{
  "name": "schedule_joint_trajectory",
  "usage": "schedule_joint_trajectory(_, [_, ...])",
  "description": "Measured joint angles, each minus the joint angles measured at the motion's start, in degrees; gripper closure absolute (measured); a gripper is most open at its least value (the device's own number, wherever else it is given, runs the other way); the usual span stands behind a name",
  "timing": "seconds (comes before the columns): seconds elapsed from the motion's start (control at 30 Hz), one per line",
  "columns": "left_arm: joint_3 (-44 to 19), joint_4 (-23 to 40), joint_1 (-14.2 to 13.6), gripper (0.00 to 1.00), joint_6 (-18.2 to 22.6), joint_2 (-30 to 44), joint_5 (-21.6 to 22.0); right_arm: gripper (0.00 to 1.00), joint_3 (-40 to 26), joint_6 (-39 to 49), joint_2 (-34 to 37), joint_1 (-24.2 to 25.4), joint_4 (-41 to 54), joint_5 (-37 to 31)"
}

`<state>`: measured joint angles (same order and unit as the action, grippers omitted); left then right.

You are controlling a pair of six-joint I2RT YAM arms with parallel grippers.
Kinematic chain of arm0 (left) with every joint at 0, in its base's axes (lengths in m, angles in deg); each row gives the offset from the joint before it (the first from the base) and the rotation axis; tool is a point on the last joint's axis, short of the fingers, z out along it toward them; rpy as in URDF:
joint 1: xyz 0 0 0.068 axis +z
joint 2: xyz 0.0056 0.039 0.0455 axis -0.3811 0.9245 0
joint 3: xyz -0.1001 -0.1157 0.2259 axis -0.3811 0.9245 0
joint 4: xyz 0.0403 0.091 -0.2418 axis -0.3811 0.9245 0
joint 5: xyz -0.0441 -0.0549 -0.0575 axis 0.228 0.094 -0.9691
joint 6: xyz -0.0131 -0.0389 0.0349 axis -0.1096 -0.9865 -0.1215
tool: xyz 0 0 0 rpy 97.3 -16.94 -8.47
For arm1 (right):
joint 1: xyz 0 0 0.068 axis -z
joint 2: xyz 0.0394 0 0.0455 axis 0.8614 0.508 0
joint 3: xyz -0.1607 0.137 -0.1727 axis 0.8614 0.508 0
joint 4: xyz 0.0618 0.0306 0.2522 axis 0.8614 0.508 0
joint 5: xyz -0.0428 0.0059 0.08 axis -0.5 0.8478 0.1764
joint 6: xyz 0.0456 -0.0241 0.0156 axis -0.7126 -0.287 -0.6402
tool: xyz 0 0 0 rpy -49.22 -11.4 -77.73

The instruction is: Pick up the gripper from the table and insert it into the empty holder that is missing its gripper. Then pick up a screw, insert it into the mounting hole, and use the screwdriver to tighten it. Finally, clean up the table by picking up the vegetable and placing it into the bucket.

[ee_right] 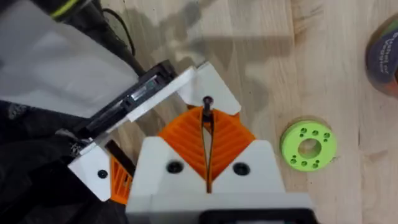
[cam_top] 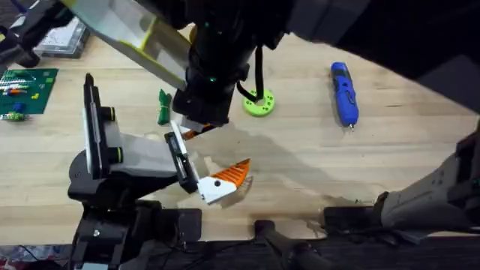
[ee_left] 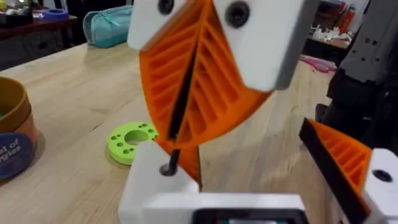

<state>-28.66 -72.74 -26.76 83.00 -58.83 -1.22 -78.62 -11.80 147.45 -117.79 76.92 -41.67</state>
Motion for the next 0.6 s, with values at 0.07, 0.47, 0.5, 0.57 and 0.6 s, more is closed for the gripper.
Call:
schedule_joint_trajectory(0.07, [0.0, -0.01, 0.0, 0.014, 0.0, -0.02, 0.0, 0.995, 0.0, -0.01, -0.01, 0.0, -0.09, 0.0])
schedule_joint_trajectory(0.47, [0.0, -0.01, 0.0, 0.014, -0.01, 0.0, 0.0, 0.995, 0.0, -0.01, 0.02, 0.0, -0.51, 0.0])
schedule_joint_trajectory(0.5, [0.0, -0.01, 0.0, 0.014, -0.01, 0.0, 0.0, 0.995, 0.0, -0.02, 0.07, 0.0, -0.27, -0.01])
schedule_joint_trajectory(0.57, [0.0, 0.0, 0.0, 0.015, -0.02, -0.01, 0.0, 0.995, 0.0, 0.0, 0.23, 0.0, 0.01, 0.01])
schedule_joint_trajectory(0.6, [0.0, 0.0, 0.0, 0.015, -0.02, 0.0, 0.0, 0.995, 0.0, 0.01, 0.33, 0.0, 0.01, 0.01])
